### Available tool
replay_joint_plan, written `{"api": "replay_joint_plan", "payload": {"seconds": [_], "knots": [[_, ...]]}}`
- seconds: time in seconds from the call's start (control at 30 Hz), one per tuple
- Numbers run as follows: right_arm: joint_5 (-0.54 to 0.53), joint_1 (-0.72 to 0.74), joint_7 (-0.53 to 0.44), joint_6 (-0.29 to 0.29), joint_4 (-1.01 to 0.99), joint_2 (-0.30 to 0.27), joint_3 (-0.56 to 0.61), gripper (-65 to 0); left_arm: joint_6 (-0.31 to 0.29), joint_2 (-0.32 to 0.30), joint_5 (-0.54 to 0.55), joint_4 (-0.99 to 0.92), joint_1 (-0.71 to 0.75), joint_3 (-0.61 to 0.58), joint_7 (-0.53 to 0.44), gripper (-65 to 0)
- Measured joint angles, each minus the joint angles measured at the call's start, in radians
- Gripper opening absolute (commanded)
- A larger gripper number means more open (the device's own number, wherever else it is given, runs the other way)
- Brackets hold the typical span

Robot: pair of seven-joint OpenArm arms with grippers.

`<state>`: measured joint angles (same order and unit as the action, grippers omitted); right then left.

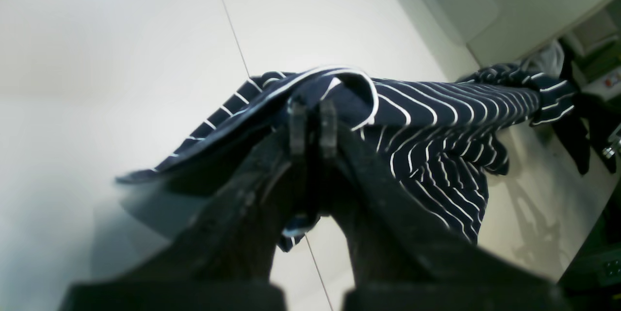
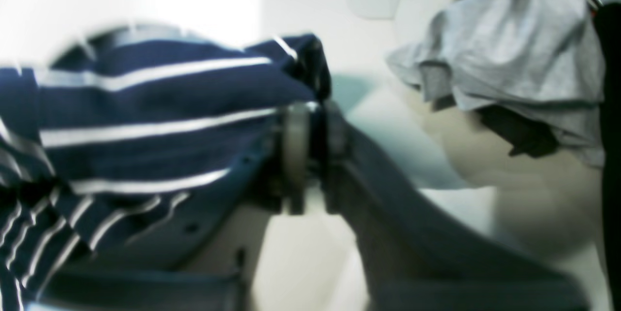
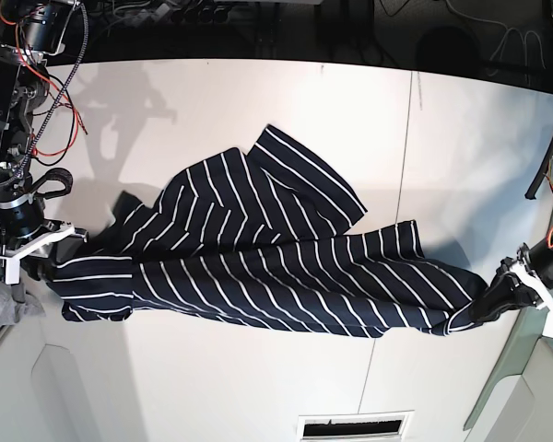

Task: Layout the t-shirt on the table in an organized manner, then fold the t-shirt properly
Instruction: 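Pull the grippers apart to stretch the shirt across the table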

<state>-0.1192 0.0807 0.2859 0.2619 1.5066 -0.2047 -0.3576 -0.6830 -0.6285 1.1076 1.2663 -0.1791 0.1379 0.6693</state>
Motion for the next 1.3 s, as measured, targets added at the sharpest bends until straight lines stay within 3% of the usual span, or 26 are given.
{"api": "replay_joint_plan", "payload": {"seconds": [0.07,0.1,0.2,0.3,0.43,0.67,0.83,1.0,1.13,1.3], "knots": [[-0.025,0.000,0.003,0.000,-0.010,0.011,0.000,-25.8,0.000,0.022,-0.018,-0.008,0.005,0.000,-0.001,-52.3],[-0.031,0.000,0.003,0.000,-0.013,0.021,0.000,-23.0,0.000,0.032,-0.029,-0.010,0.010,0.000,-0.005,-47.3],[-0.042,0.000,0.021,0.001,-0.027,0.051,0.003,-22.7,0.000,0.062,-0.074,-0.010,0.032,0.001,-0.044,-40.9],[-0.042,-0.006,0.032,0.000,-0.028,0.075,0.003,-22.8,0.000,0.072,-0.097,-0.010,0.050,0.000,-0.029,-40.9],[-0.040,-0.029,0.034,-0.008,-0.028,0.097,0.003,-22.8,-0.002,0.067,-0.056,-0.010,0.053,0.005,0.156,-40.9],[-0.038,-0.133,0.032,-0.031,-0.028,0.100,0.002,-22.8,-0.002,0.069,0.005,-0.010,0.085,0.076,0.131,-40.9],[-0.079,-0.196,0.034,-0.024,-0.028,0.123,0.002,-22.8,-0.003,0.066,0.011,-0.010,0.076,0.106,0.040,-40.9],[-0.087,-0.200,0.014,-0.019,-0.028,0.183,0.002,-22.8,-0.002,0.069,0.010,-0.010,0.076,0.103,0.047,-40.9],[-0.088,-0.200,-0.024,-0.019,-0.028,0.230,0.002,-22.8,-0.002,0.069,0.006,-0.010,0.082,0.103,0.114,-40.9],[-0.086,-0.200,-0.028,-0.019,-0.028,0.238,0.002,-22.8,-0.002,0.069,-0.065,-0.010,0.145,0.103,0.087,-40.9]]}}
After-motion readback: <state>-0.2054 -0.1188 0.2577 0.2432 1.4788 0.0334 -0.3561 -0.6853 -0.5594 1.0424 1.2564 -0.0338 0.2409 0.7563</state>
